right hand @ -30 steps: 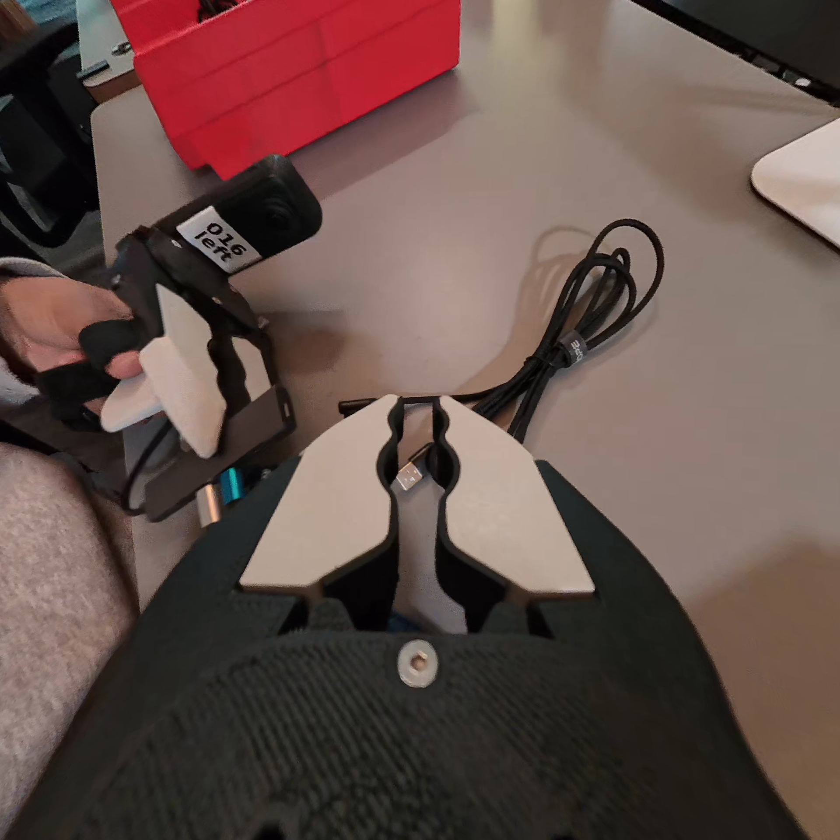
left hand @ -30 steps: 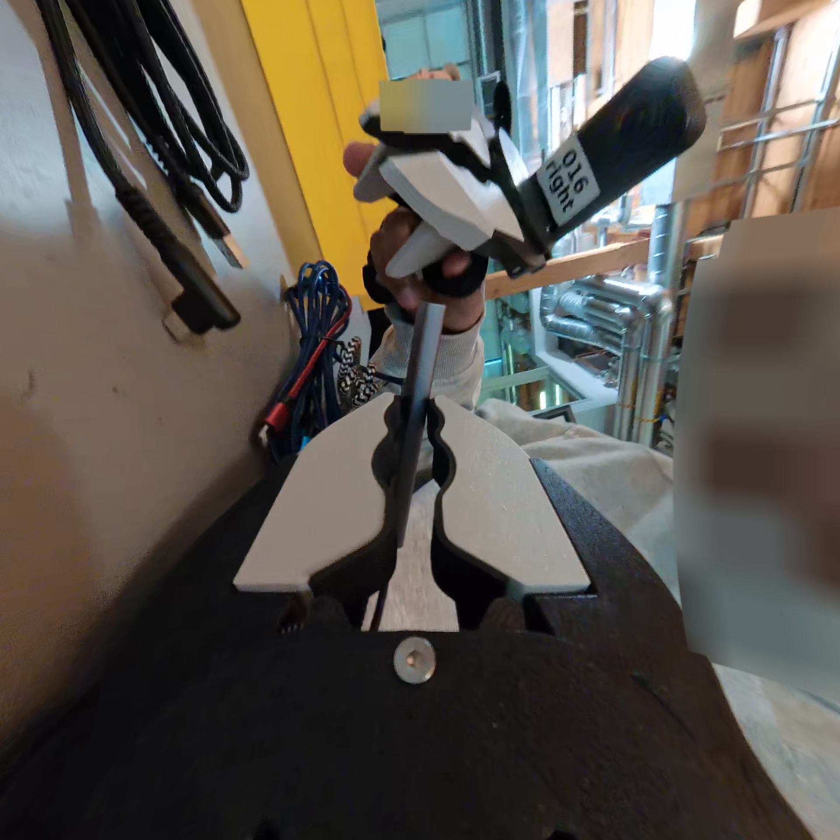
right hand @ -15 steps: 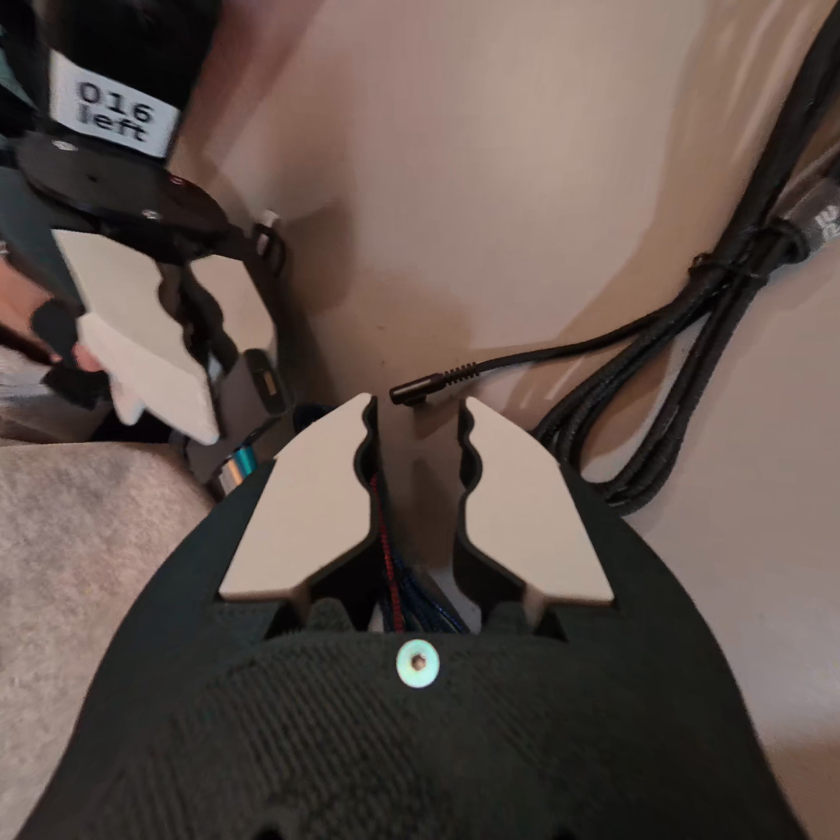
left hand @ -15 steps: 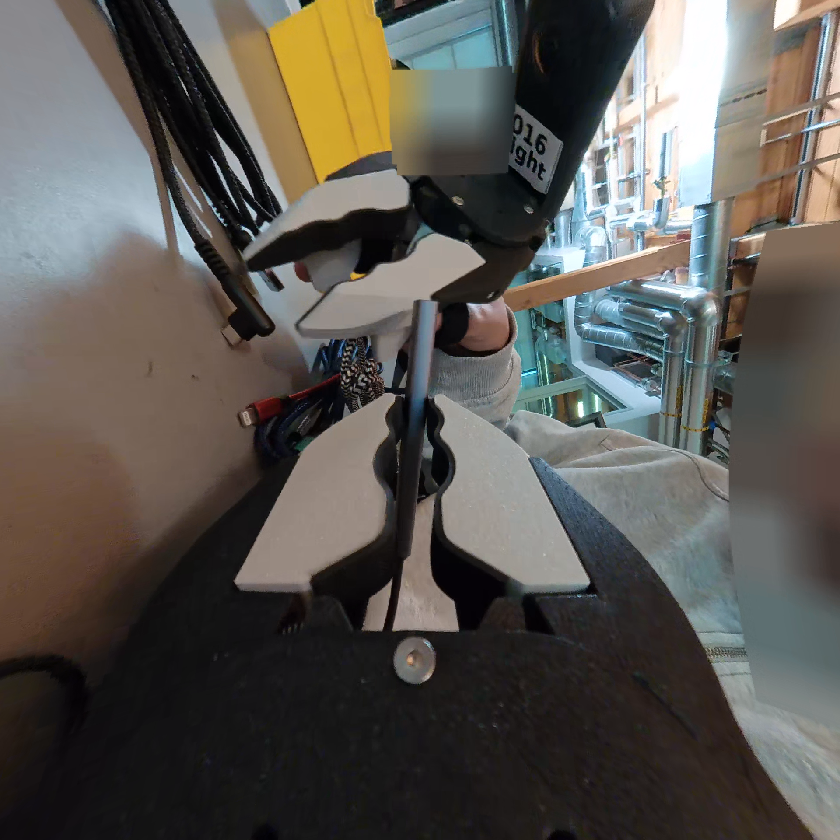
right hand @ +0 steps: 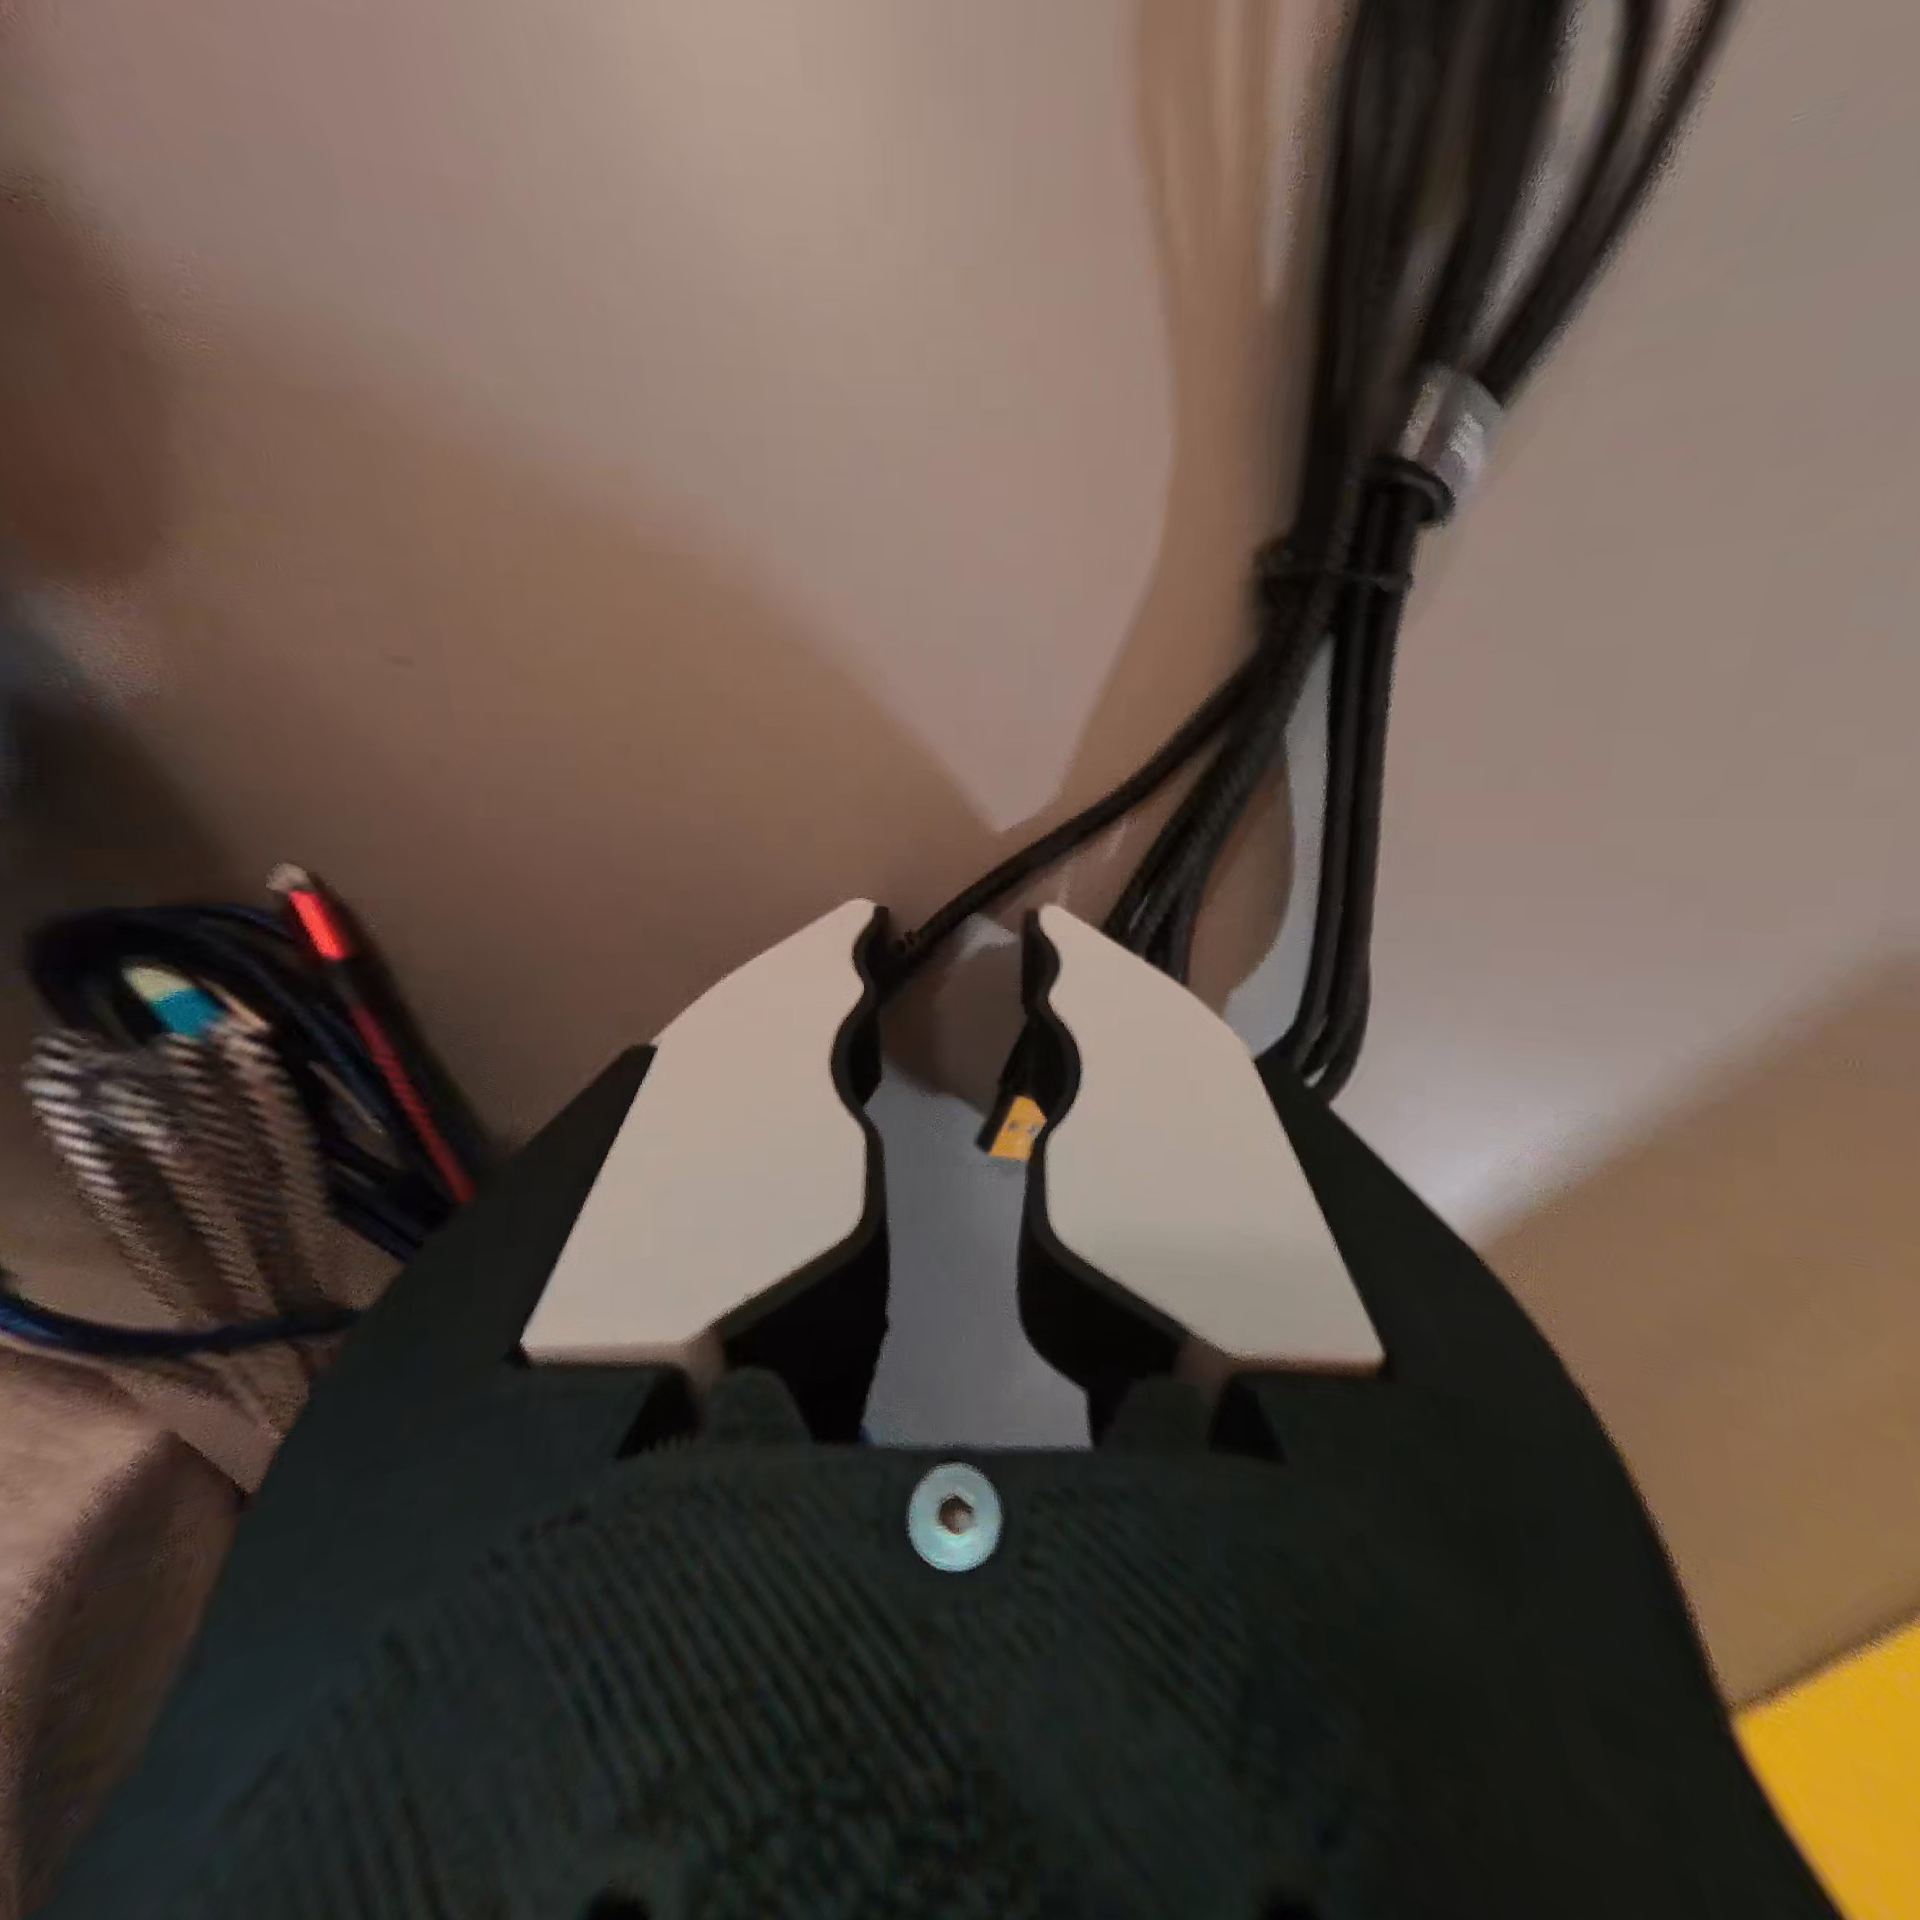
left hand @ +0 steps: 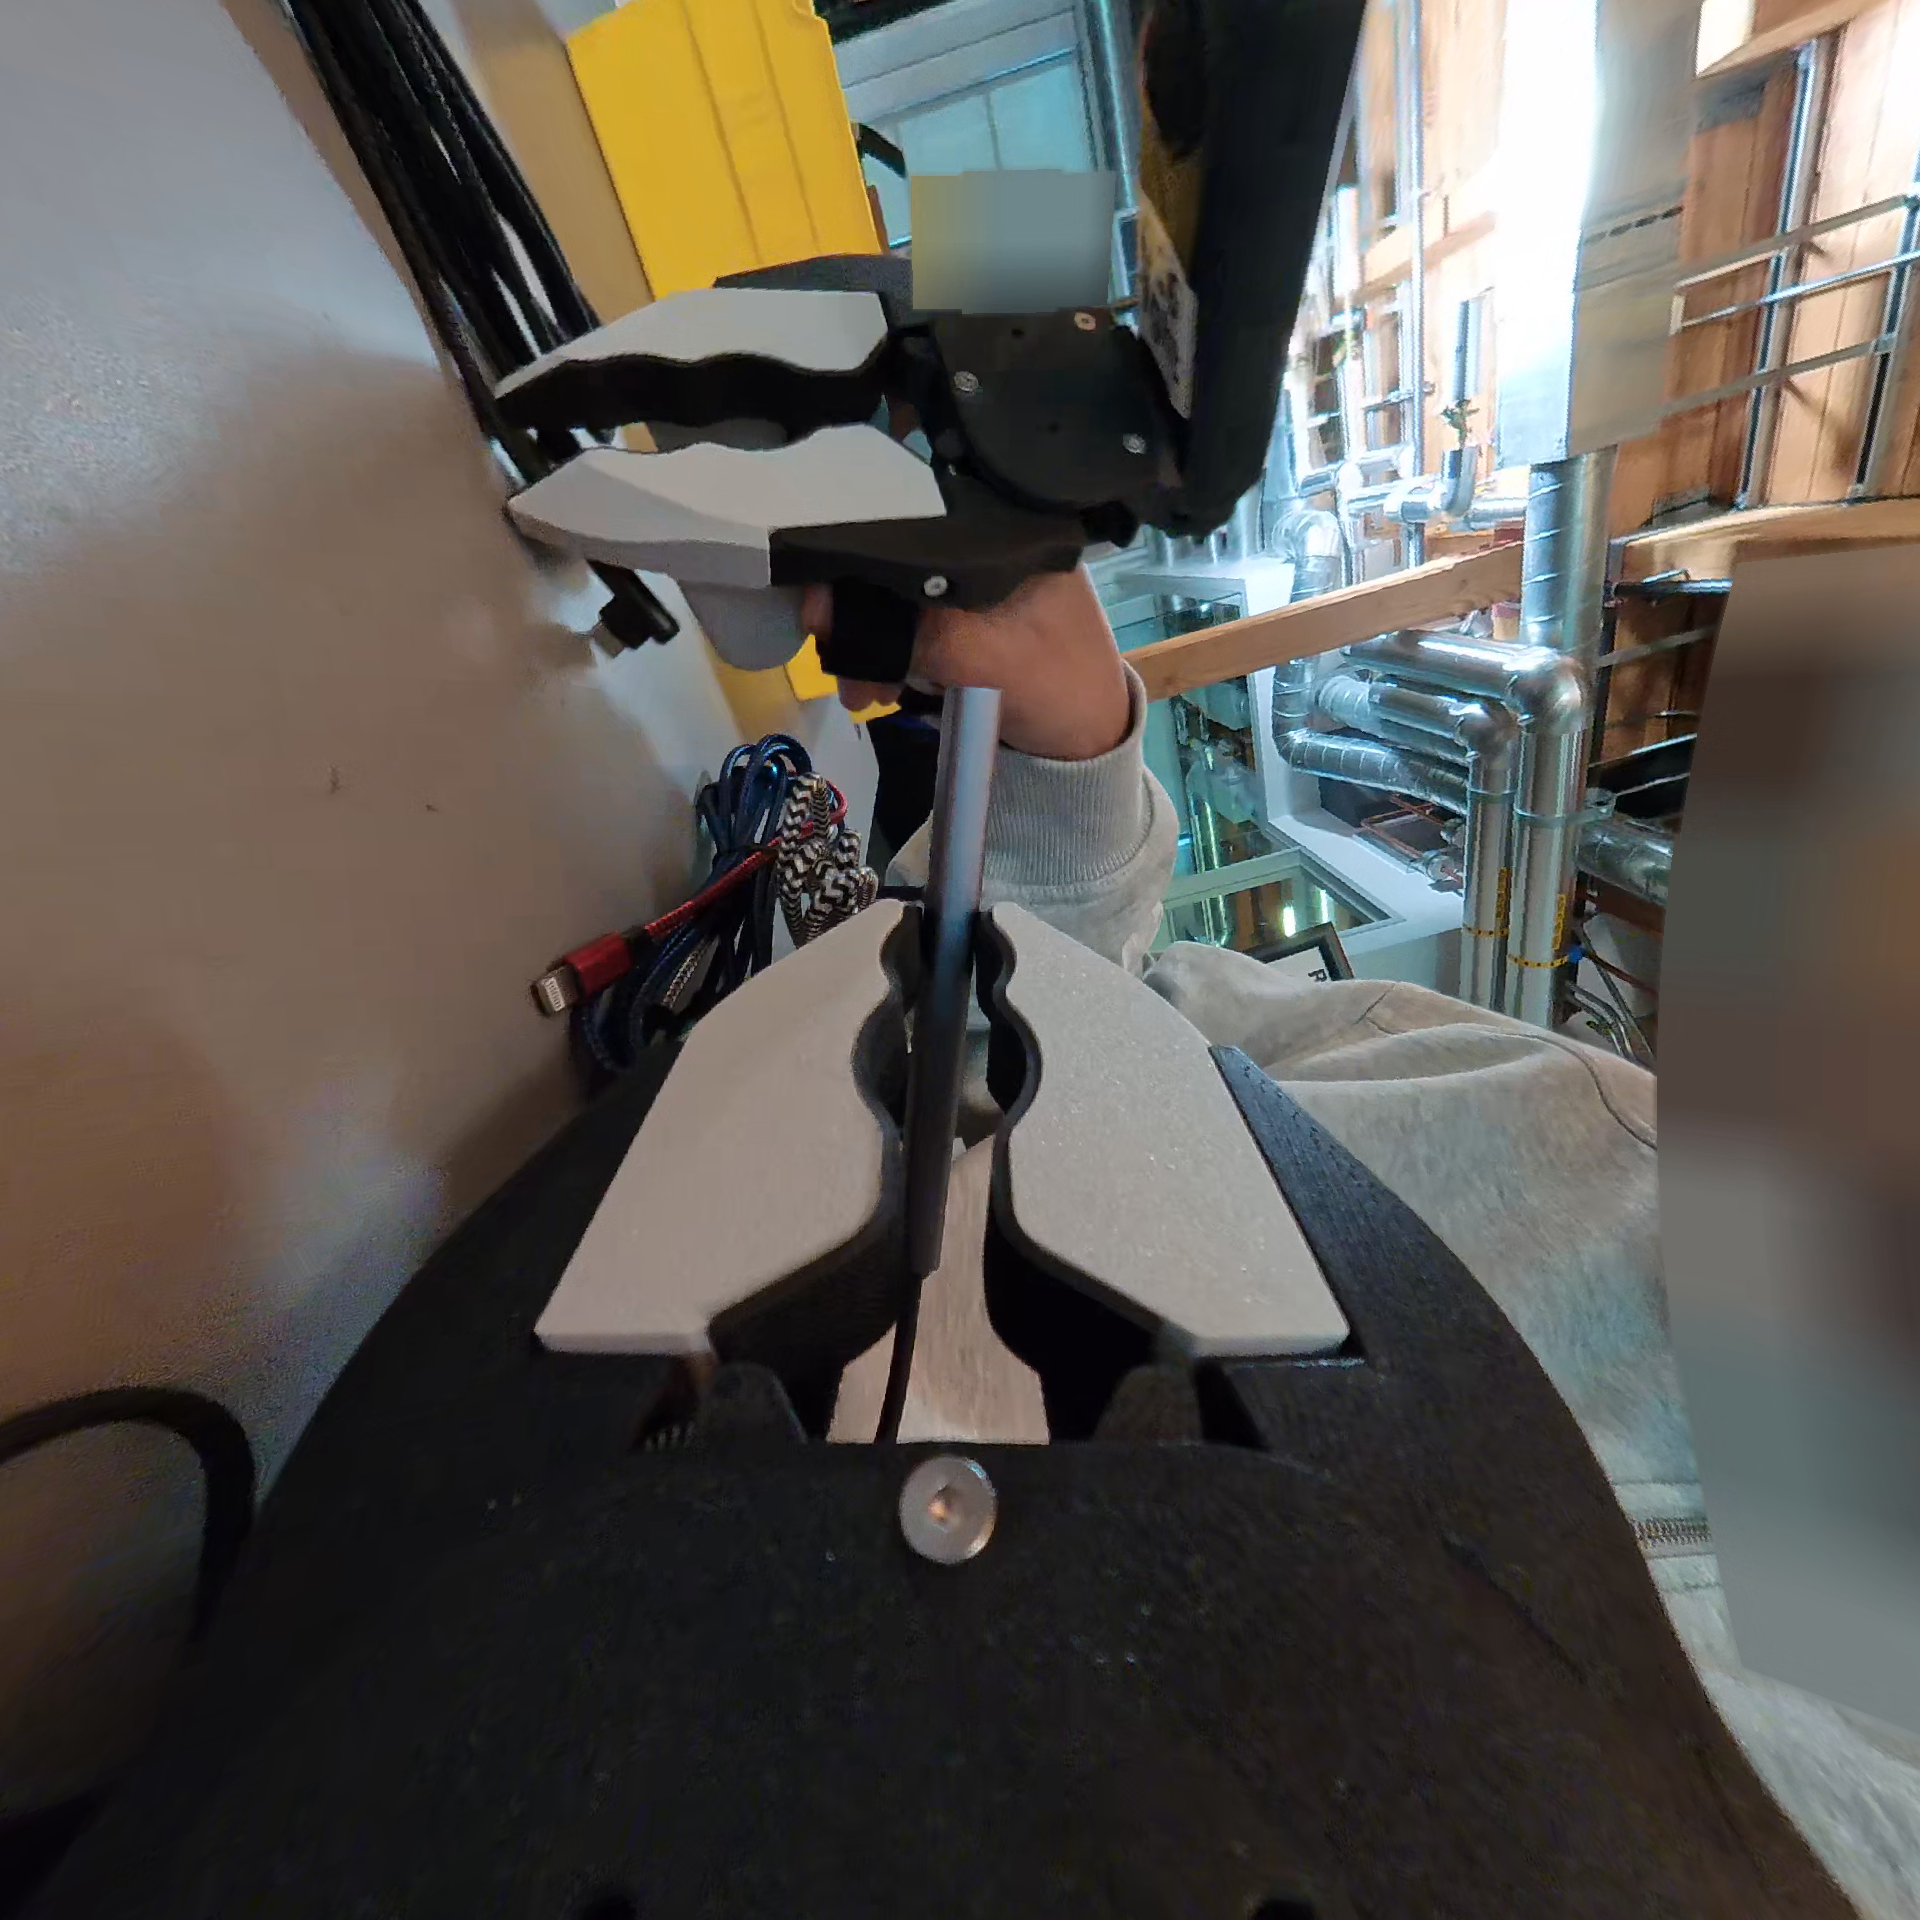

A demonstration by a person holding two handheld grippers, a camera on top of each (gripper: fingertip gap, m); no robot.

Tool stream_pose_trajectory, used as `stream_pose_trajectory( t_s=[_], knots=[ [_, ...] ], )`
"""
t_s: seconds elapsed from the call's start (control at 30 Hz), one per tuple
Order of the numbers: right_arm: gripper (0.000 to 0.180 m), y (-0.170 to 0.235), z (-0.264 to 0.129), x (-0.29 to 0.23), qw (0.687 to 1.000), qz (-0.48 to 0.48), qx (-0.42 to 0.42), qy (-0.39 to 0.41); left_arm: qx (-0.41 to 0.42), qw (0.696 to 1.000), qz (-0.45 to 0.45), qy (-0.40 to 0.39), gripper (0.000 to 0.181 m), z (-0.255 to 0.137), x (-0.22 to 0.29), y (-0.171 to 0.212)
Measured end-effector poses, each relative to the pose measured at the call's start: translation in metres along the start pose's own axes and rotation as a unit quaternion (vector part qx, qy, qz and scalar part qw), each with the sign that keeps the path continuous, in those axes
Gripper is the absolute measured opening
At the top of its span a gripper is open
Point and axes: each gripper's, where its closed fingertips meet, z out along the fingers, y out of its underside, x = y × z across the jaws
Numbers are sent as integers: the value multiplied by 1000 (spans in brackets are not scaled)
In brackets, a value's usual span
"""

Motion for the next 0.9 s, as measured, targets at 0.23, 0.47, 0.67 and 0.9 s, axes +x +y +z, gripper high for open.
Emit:
stream_pose_trajectory(
  t_s=[0.23,0.47,0.67,0.9],
  knots=[
    [29,24,-35,33,992,91,76,-40,8,1000,-3,5,9,2,-1,-2],
    [25,40,-45,28,994,78,74,-21,23,1000,-16,10,9,3,-6,-6],
    [19,47,-27,19,999,35,10,18,19,1000,-12,10,9,4,-6,-5],
    [8,44,-29,23,995,78,40,-46,13,1000,-12,12,9,4,-5,-3]
  ],
)
